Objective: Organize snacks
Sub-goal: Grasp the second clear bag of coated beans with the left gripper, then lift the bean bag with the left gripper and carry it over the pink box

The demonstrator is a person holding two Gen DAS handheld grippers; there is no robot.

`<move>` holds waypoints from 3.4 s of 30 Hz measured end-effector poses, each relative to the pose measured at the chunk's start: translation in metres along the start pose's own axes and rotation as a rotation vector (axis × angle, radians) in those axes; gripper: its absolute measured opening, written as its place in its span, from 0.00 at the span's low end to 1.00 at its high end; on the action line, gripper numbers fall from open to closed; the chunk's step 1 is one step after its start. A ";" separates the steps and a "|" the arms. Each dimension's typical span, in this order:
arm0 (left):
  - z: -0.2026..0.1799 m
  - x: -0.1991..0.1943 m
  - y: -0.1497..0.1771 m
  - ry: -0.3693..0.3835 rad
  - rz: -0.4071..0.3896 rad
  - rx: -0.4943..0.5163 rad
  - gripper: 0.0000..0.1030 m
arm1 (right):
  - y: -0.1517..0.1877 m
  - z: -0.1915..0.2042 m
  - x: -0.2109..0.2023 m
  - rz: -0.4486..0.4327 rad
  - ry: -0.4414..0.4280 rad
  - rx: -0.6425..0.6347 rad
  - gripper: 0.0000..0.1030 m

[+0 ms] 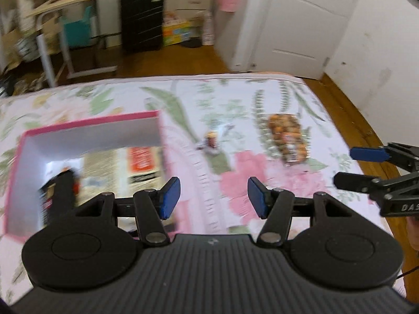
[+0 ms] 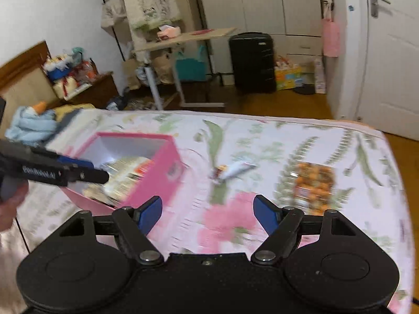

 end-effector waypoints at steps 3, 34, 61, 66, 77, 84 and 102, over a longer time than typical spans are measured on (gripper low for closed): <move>-0.030 0.024 -0.006 0.045 -0.012 0.068 0.53 | 0.006 -0.026 0.005 -0.008 0.014 0.044 0.78; -0.134 0.298 -0.048 0.241 0.134 -0.087 0.54 | 0.036 -0.173 0.184 0.075 0.163 0.001 1.00; -0.128 0.183 -0.010 0.186 0.228 0.036 0.49 | 0.052 -0.080 0.120 0.095 0.196 0.195 0.83; -0.113 0.139 -0.009 0.172 0.262 0.019 0.49 | 0.042 -0.043 0.098 0.122 0.166 0.176 0.83; -0.060 0.035 -0.005 0.138 0.229 -0.049 0.50 | 0.013 0.047 0.050 0.140 0.076 0.076 0.83; 0.001 -0.006 0.000 0.090 0.179 -0.151 0.52 | -0.010 0.106 0.050 0.116 -0.057 0.002 0.84; 0.186 -0.011 0.002 -0.075 0.125 -0.321 0.56 | -0.059 0.195 0.160 0.210 -0.490 -0.079 0.62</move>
Point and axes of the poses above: each gripper's, at about its wrist camera, not at the fingertips, and x roughly the way its jaws point, z to its left, y to its underside, the point moved 4 cm from there along x, roughly the way its jaws point, and after that the axes turned 3 degrees about -y, right-handed, at the moved point
